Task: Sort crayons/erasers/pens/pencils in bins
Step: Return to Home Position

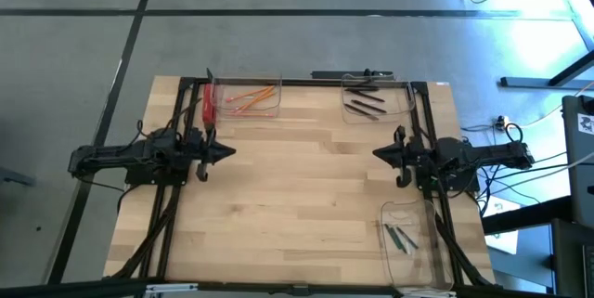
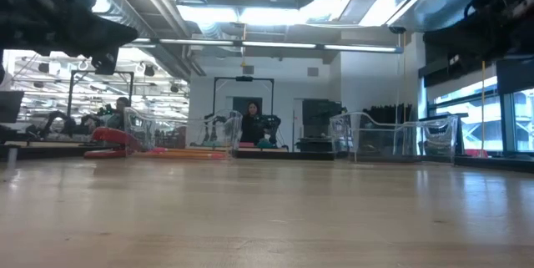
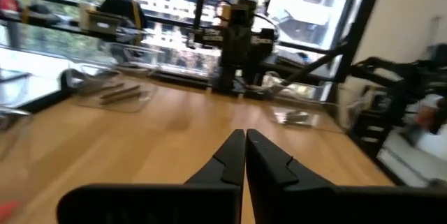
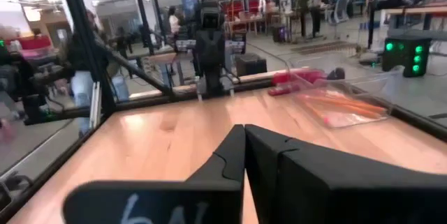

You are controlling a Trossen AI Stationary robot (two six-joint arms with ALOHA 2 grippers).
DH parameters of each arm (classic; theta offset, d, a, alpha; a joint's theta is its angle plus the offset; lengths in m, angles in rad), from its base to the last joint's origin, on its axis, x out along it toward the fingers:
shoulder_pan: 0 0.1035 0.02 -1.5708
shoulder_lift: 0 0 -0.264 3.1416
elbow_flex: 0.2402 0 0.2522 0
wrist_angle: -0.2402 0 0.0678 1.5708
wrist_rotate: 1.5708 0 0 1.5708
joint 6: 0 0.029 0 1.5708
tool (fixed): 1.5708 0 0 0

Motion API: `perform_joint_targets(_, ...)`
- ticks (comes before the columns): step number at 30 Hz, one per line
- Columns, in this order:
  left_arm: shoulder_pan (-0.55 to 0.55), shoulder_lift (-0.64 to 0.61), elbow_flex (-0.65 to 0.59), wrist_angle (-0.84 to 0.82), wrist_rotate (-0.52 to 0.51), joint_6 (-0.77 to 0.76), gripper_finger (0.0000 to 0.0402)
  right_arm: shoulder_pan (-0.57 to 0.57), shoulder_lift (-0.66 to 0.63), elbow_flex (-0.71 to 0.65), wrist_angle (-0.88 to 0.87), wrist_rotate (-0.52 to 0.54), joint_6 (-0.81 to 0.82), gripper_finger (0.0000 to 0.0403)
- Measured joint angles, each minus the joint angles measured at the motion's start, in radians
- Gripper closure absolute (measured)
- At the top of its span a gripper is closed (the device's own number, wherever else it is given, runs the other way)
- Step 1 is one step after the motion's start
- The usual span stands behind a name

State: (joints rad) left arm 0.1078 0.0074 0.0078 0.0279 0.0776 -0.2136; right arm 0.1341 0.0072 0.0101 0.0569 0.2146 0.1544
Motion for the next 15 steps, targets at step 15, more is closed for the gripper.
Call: perform_joint_targets(15, 0.000, 0.000, 0.000, -0.001, -0.068, 0.023, 0.0400, 0.000, 0.014, 0.001, -0.009, 0.002, -0.054, 0.0397)
